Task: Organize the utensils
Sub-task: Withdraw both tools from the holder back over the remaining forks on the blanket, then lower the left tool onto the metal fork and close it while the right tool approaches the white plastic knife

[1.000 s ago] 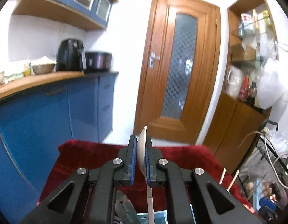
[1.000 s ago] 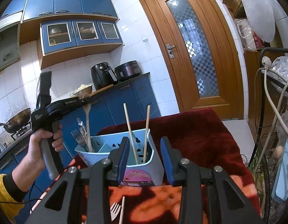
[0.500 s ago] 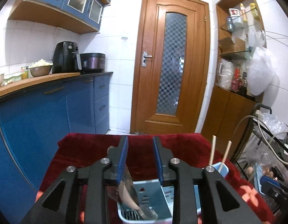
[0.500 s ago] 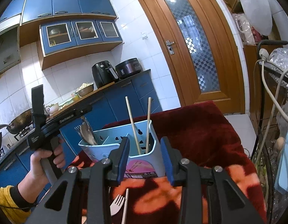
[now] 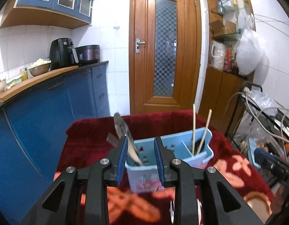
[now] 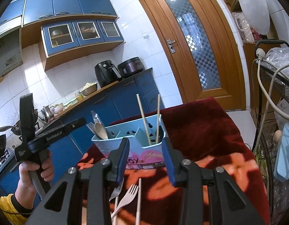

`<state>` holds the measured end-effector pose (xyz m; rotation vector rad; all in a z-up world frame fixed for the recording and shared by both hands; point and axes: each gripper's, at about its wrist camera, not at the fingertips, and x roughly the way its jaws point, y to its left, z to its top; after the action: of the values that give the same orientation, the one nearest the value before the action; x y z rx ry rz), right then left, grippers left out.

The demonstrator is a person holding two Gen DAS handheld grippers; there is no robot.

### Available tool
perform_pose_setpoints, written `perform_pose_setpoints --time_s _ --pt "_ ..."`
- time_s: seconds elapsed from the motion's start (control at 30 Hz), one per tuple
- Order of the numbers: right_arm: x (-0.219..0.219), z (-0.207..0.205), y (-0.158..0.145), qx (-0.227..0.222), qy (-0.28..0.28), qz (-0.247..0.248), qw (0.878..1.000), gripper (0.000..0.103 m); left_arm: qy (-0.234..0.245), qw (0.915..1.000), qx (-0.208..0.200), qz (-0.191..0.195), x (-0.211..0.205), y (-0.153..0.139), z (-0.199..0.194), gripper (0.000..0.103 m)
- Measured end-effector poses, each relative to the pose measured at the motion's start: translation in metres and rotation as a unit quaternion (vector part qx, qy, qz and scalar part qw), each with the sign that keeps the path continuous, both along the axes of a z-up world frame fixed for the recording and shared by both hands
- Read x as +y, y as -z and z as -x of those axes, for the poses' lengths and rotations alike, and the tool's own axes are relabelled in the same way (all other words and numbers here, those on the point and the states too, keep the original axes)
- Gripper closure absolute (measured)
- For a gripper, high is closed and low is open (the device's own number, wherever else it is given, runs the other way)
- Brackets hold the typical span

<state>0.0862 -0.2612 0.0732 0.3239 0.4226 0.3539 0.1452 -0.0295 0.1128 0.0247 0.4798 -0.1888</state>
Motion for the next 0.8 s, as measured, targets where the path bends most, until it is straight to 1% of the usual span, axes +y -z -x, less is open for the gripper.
perform_pose_setpoints --time_s 0.07,0.23,0.33,0.53,0.67,0.8 --pt "0.002 0.007 -0.001 0.002 -0.001 0.001 1.0 0.064 0.001 1.0 0.005 -0.001 0.005 0.001 0.009 0.074" --pt "0.007 0.021 0.0 0.009 -0.007 0.0 1.0 0.064 -0.01 0.9997 0.015 -0.017 0.014 0.003 0.036 0.074" --pt "0.01 0.031 0.0 0.011 -0.011 -0.001 1.0 0.064 -0.015 0.9995 0.023 -0.018 0.019 0.002 0.049 0.074" --pt "0.014 0.047 0.005 0.024 -0.012 -0.003 1.0 0.063 -0.022 0.9987 0.033 -0.031 0.023 0.005 0.074 0.074" --pt "0.012 0.055 0.012 0.044 -0.012 -0.017 0.999 0.063 -0.024 0.9978 0.055 -0.03 0.025 0.011 0.087 0.074" --pt "0.008 0.062 0.02 0.059 -0.004 -0.014 0.998 0.063 -0.022 0.9966 0.074 -0.03 0.027 0.02 0.099 0.074"
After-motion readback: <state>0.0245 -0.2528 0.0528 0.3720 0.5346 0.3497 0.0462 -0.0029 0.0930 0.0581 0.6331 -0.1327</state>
